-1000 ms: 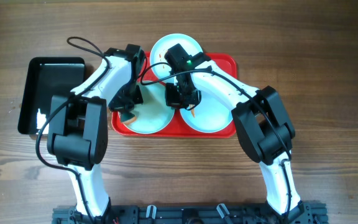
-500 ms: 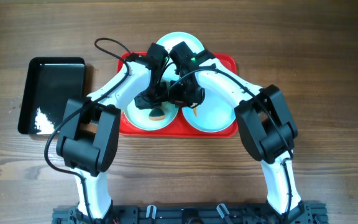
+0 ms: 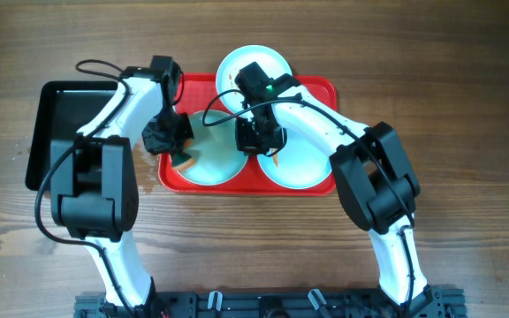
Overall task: Clean dirty plates on tray and stack at the side
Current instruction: 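Scrub the lower-left plate with the sponge in the left gripper, then lift the scrubbed plate with the right gripper and carry it right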
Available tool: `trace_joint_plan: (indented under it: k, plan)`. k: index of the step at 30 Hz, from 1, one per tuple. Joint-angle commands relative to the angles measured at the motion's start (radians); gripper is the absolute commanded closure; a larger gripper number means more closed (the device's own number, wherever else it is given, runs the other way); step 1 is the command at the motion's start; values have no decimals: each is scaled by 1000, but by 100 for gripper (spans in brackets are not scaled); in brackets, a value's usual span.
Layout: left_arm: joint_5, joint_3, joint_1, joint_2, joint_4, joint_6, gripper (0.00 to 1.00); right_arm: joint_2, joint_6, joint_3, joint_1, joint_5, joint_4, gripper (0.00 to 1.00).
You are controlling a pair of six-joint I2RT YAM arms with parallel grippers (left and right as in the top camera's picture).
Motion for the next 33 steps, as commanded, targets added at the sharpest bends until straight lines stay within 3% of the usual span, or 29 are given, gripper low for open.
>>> trace_joint_plan:
  k: [1,3,6,7,12,17,25,33]
  plan:
    - [-93,-1,51,-26,65,16,96,9,-53,-14,-7,53,-2,96]
    - [34,30,51,-61,78,72,96,-8,-60,-9,-7,53,2,96]
    - [348,68,51,-196,113,107,96,-67,-72,12,-7,54,2,96]
    - [381,68,51,-237,119,107,96,-88,-74,12,-7,58,2,95]
    - [380,68,51,-422,24,106,96,-220,-69,12,-7,153,-7,96]
    - [218,66,51,-433,-142,107,96,-345,-45,13,-7,507,-94,96]
    - [122,48,51,-430,-163,110,96,-355,-48,13,118,886,-159,96]
    - [160,-6,51,-430,-94,111,96,-355,-10,13,284,1155,-150,96]
